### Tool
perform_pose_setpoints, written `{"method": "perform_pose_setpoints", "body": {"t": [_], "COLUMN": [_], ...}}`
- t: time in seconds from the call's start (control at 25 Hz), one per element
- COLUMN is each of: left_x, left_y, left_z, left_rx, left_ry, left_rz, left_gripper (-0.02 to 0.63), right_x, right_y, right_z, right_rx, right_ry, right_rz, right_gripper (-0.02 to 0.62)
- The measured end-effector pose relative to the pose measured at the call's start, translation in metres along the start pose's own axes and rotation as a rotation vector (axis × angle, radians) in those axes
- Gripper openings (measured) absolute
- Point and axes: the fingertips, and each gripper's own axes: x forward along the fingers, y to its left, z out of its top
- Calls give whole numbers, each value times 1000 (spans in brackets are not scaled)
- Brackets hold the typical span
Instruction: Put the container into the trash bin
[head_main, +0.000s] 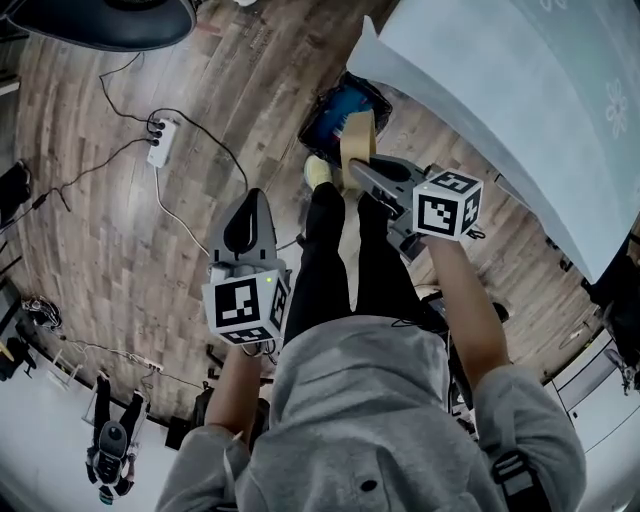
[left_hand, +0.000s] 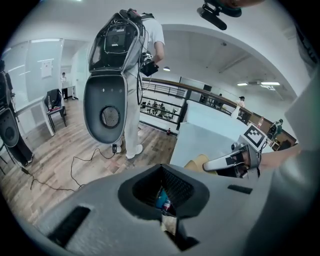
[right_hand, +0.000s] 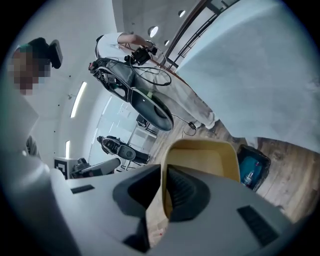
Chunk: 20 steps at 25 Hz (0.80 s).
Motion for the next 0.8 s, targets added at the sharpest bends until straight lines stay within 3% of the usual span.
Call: {"method": "perform_pose_setpoints", "body": {"t": [0.24,0.56,0.8], "left_x": [3,11,13], "left_y": [0,-2,-5], "left_z": [1,0,-1], "left_rx": [0,2,3], "left_ry": [7,16,20], "left_rz": [-2,-9,-9], "left_gripper": [20,20,20], "right_x": [3,9,9], "right_y": [-9,-20,-24], "right_z": [3,0,-3], "right_rx": [10,18,20], "right_ry": [-9,-3,-4], "right_rz": [-8,-8,-9], "right_gripper": [35,110,114]}}
